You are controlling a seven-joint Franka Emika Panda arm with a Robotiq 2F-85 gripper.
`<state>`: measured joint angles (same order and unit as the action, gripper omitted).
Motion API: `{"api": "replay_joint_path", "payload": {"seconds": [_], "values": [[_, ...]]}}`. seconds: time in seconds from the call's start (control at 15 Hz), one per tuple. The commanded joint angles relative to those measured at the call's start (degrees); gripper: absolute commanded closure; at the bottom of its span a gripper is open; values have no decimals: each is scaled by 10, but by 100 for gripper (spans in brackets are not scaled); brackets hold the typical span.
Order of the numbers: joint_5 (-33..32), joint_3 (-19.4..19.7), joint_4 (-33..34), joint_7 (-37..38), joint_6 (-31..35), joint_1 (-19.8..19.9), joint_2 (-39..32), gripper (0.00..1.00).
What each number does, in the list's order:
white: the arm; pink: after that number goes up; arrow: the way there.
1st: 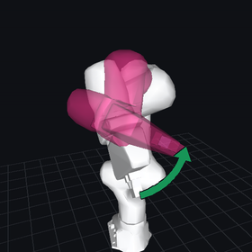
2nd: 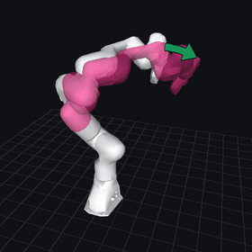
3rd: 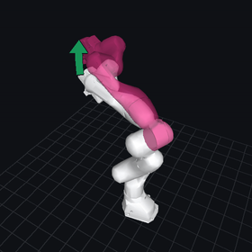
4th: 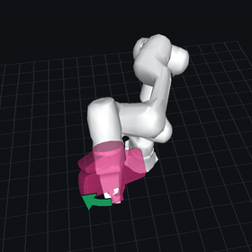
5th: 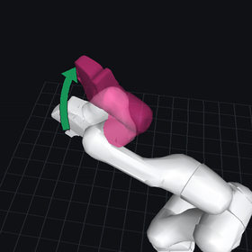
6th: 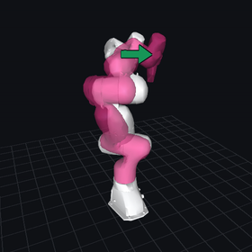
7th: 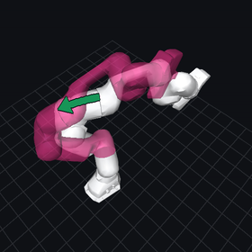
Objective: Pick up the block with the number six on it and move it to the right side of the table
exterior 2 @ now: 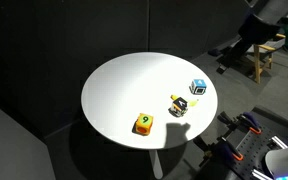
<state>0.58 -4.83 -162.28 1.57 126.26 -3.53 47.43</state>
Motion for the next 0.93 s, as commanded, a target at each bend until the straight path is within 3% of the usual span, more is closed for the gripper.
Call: {"api": "replay_joint_path", "payload": {"seconds": [0.0,0.87], "values": [[-2,2,-3,2,-2,-2,-3,0],[2,6,15,3,-12,-1,-23,0]]}}
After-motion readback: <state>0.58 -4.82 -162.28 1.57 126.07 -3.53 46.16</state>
